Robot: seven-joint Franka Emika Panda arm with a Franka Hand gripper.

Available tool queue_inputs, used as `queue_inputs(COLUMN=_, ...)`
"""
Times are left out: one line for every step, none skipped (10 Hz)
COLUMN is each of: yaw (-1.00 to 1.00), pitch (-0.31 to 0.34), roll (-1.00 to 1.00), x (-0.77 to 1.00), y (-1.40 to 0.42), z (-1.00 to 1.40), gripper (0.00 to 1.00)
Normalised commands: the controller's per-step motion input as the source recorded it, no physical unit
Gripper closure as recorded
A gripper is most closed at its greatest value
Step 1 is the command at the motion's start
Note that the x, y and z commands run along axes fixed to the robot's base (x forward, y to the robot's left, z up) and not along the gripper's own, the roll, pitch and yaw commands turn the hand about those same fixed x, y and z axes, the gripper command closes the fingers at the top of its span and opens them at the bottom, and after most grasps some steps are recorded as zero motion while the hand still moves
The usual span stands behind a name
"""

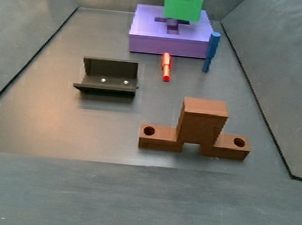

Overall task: Pick up the green object. Move up. Place the green object on the fixture. Regrasp the green object. Move to above the board. Insert the green object.
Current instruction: Insert the green object.

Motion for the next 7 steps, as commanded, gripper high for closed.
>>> queue_inputs(yaw=0.0, pitch=-0.009, roll=-0.02, x=-0.07, y=0.02, z=-0.23, gripper=1.0)
queue_inputs(yaw=0.0, pitch=0.0, roll=-0.01, x=-0.06, y=0.01, z=-0.22, gripper=1.0)
queue_inputs(yaw=0.0, pitch=0.0, roll=-0.03, x=-0.02, y=0.0, z=-0.2, gripper=1.0)
queue_inputs(yaw=0.0, pitch=0.0, roll=-0.01, x=0.0, y=0.0, z=-0.13, gripper=1.0)
queue_inputs(yaw=0.0, pitch=0.0, roll=-0.01, x=-0.02, y=0.0, z=-0.13, gripper=1.0)
queue_inputs(yaw=0.0, pitch=0.0, roll=-0.02, x=0.0, y=0.0, z=-0.15, gripper=1.0)
queue_inputs(yaw=0.33, pitch=0.0, roll=0.0, x=0.15, y=-0.25, z=0.0, gripper=1.0)
